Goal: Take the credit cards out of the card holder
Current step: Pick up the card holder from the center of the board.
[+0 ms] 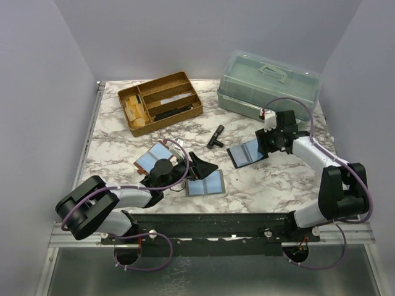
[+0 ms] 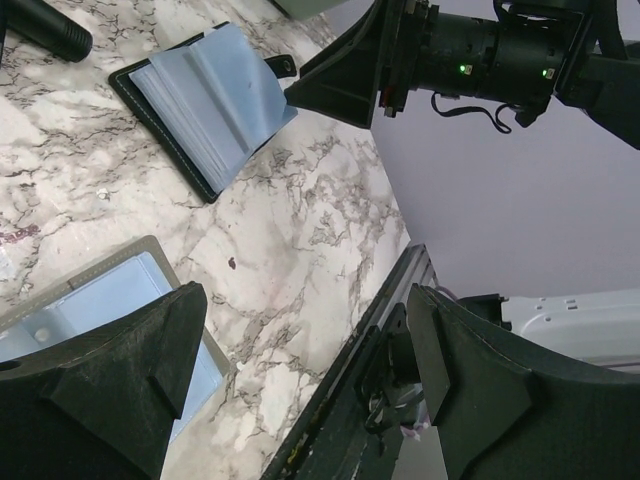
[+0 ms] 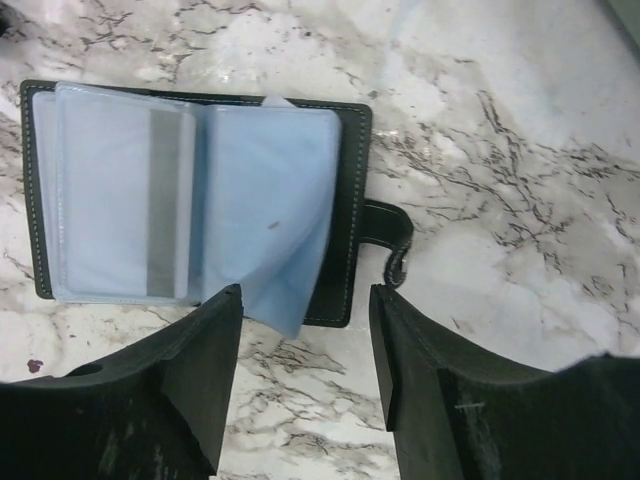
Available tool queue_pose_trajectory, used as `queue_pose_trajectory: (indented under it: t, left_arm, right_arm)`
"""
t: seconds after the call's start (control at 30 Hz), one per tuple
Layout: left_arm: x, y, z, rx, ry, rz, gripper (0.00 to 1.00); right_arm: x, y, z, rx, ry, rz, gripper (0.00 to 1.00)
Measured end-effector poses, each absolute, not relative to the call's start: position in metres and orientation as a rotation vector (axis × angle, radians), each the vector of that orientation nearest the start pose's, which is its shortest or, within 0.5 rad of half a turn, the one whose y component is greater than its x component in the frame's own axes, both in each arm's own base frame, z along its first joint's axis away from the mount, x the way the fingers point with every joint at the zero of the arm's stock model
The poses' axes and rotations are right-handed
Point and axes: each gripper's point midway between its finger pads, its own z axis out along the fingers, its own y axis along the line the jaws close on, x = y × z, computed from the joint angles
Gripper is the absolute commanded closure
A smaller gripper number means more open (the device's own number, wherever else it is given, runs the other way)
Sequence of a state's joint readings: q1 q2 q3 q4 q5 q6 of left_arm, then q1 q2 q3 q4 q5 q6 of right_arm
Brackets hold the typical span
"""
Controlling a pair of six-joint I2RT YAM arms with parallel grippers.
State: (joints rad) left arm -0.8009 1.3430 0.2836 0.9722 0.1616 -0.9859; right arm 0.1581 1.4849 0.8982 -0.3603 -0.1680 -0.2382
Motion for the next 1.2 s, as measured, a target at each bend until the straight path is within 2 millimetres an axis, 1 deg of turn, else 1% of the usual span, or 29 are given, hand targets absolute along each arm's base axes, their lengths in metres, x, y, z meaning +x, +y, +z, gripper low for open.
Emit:
queue_pose_trajectory:
  t: [0.03, 0.17, 0.23, 0.27, 0.33, 0.43, 0.47, 0.5, 0.57, 0.6, 0.63, 0.73, 0.77, 0.9, 1.03, 1.2]
  left_arm:
    - [0.214, -0.311, 0.143, -0.032, 1.885, -1.441, 0.12]
    - [0.213, -0.312, 0.144, -0.029, 1.881, -1.448, 0.12]
    - [0.213, -0.312, 0.144, -0.028, 1.88, -1.449, 0.12]
    - [0.213, -0.312, 0.144, -0.027, 1.88, -1.45, 0.12]
    - [0.213, -0.314, 0.144, -0.023, 1.881, -1.453, 0.12]
    - [0.214, -0.318, 0.146, -0.018, 1.881, -1.459, 0.13]
    - [0.215, -0.319, 0.146, -0.017, 1.88, -1.46, 0.13]
    - [0.217, -0.32, 0.146, -0.017, 1.879, -1.461, 0.13]
    - [0.219, -0.323, 0.147, -0.016, 1.88, -1.461, 0.13]
    - [0.22, -0.324, 0.146, -0.015, 1.881, -1.462, 0.13]
    - [0.22, -0.325, 0.146, -0.015, 1.882, -1.463, 0.13]
    - [0.221, -0.328, 0.144, -0.013, 1.887, -1.466, 0.13]
    - [0.22, -0.329, 0.144, -0.011, 1.888, -1.47, 0.13]
    - [0.218, -0.331, 0.141, -0.011, 1.897, -1.481, 0.13]
    - [0.218, -0.333, 0.135, -0.015, 1.912, -1.485, 0.13]
    - [0.218, -0.335, 0.132, -0.019, 1.915, -1.493, 0.14]
  right_arm:
    - [0.34, 0.071, 0.067, -0.551, 2.442, 0.173, 0.48]
    - [0.343, 0.062, 0.071, -0.526, 2.432, 0.136, 0.55]
    - [0.343, 0.061, 0.079, -0.527, 2.403, 0.134, 0.6]
    - [0.343, 0.063, 0.088, -0.533, 2.371, 0.146, 0.62]
    - [0.343, 0.072, 0.11, -0.55, 2.288, 0.192, 0.63]
    - [0.342, 0.093, 0.144, -0.609, 2.145, 0.308, 0.62]
    - [0.34, 0.102, 0.15, -0.636, 2.114, 0.364, 0.62]
    - [0.337, 0.11, 0.151, -0.662, 2.099, 0.423, 0.61]
    - [0.331, 0.127, 0.144, -0.709, 2.111, 0.544, 0.55]
    - [0.33, 0.134, 0.136, -0.729, 2.132, 0.599, 0.5]
    - [0.328, 0.14, 0.125, -0.743, 2.163, 0.644, 0.46]
    - [0.317, 0.151, 0.09, -0.771, 2.278, 0.718, 0.4]
    - [0.313, 0.154, 0.081, -0.782, 2.307, 0.726, 0.38]
    - [0.306, 0.163, 0.06, -0.832, 2.372, 0.684, 0.3]
    - [0.304, 0.165, 0.046, -0.869, 2.418, 0.601, 0.27]
    - [0.31, 0.158, 0.039, -0.867, 2.437, 0.488, 0.26]
